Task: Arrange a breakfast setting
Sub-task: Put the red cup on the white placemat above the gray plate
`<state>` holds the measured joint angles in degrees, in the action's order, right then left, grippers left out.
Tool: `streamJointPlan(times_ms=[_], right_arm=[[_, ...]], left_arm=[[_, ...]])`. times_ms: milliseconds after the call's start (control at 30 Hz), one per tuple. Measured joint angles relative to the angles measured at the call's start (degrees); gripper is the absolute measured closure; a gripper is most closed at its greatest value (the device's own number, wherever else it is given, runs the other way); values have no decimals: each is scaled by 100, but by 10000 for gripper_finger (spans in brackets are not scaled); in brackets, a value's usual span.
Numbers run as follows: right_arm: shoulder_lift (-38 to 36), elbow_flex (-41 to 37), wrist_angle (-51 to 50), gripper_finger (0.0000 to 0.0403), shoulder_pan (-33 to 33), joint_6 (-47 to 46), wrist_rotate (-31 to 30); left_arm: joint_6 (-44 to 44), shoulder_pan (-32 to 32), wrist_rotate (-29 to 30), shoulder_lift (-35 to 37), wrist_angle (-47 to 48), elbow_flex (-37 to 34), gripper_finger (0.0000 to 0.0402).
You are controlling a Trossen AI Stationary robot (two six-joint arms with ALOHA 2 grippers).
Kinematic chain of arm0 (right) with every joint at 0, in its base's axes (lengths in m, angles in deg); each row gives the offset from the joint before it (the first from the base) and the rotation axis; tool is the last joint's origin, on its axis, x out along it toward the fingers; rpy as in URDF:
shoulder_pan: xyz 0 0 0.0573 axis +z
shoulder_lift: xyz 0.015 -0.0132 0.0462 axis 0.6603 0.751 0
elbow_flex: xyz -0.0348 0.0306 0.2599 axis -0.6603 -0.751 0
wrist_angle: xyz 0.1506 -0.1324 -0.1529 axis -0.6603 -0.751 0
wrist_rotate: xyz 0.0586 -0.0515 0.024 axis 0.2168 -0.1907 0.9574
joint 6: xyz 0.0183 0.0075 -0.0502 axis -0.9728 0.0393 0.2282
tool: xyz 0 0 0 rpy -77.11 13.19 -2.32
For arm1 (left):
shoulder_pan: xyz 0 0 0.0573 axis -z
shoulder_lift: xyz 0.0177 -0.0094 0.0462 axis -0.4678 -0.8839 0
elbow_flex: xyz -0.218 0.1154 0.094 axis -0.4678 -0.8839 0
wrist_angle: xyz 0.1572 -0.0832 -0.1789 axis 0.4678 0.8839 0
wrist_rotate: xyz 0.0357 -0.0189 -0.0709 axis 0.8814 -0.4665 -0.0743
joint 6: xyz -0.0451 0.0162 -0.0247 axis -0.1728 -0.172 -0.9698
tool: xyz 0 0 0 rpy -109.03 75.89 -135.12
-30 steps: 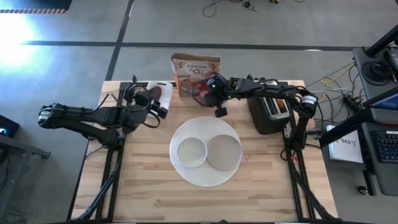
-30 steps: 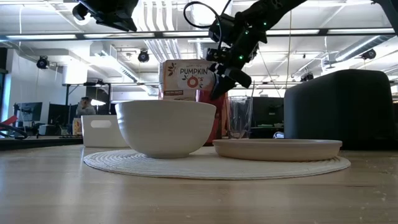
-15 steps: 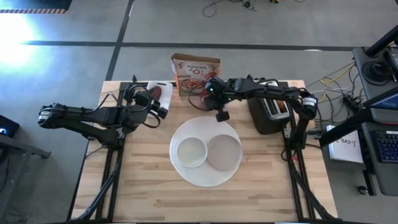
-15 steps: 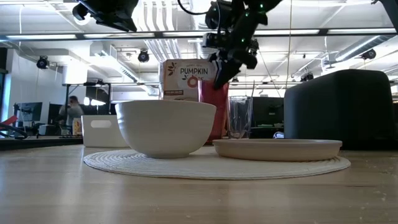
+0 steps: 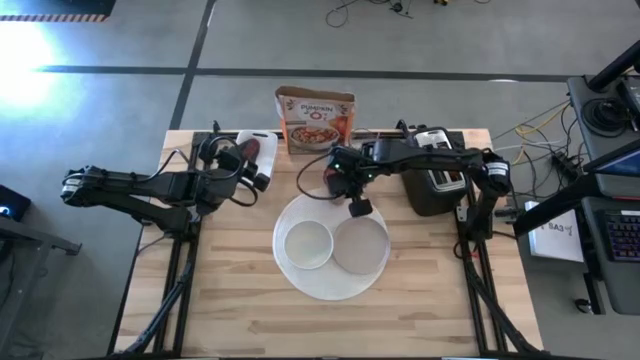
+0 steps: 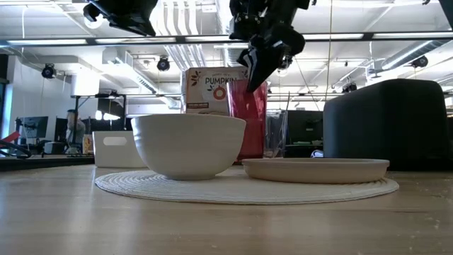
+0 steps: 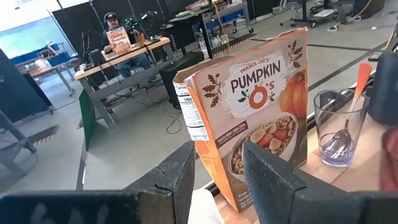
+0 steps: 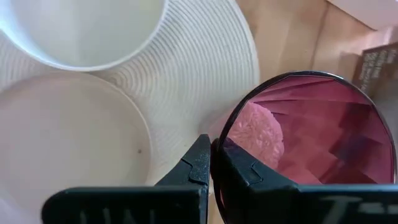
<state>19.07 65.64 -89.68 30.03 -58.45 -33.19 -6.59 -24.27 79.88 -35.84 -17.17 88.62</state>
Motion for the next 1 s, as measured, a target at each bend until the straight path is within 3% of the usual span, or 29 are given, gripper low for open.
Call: streamJointPlan(times_ms=[200, 400, 567, 1000], right_arm=[[0, 0, -8, 394, 206, -341, 5], [25, -18, -41, 394, 383, -468, 24], [55, -54, -64, 393, 394, -605, 13], [52, -153, 39, 349, 393, -657, 13]], left_arm=[[138, 2, -15, 0, 0, 0, 283], [142, 3, -517, 0, 13, 0, 283], [136, 7, -597, 0, 129, 0, 283], [-480, 2, -1370, -11, 853, 0, 284]])
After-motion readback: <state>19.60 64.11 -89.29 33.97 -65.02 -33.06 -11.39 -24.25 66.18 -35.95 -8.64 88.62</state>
